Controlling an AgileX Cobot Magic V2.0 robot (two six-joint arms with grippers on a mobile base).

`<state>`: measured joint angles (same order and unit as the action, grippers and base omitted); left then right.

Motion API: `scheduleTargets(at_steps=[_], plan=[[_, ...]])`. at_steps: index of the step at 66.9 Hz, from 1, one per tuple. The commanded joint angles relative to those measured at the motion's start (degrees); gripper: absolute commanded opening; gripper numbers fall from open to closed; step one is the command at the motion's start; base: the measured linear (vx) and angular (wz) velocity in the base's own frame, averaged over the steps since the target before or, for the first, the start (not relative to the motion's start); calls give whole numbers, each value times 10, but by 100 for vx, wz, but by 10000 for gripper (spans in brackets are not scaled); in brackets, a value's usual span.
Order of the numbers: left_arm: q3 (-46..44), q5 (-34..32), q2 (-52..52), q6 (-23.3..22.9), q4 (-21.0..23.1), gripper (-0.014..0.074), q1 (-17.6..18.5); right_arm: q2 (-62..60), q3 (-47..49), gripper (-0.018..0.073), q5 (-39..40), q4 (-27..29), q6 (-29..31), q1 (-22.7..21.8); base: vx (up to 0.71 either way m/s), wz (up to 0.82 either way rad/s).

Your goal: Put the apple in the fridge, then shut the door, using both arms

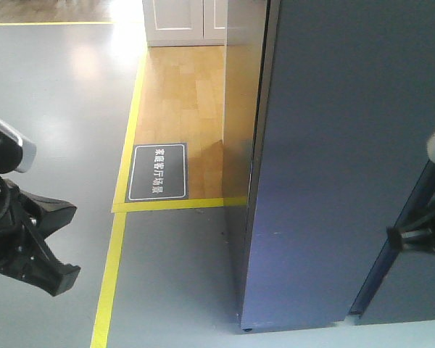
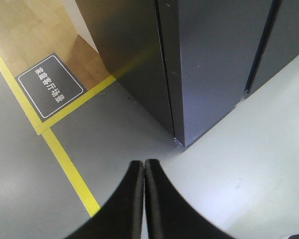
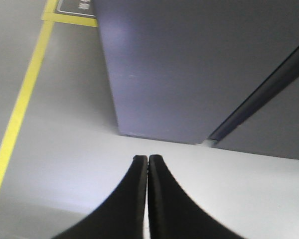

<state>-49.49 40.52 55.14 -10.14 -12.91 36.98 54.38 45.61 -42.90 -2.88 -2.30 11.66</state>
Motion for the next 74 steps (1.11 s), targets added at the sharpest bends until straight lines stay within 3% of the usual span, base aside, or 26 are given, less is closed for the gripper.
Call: scheduleTargets(at_steps=[1,33,74], plan=[[-13,-31,-7,-7,-8,-6,2,-64,-14,-3,16,17,-2,10,0,0],[-13,-31,-7,-7,-8,-6,2,-293,-92,-3,-117,21,-2,10,0,0],[-13,-31,-7,-7,-8,-6,2,-326,-92,-3,-124,10,-2,10,0,0]])
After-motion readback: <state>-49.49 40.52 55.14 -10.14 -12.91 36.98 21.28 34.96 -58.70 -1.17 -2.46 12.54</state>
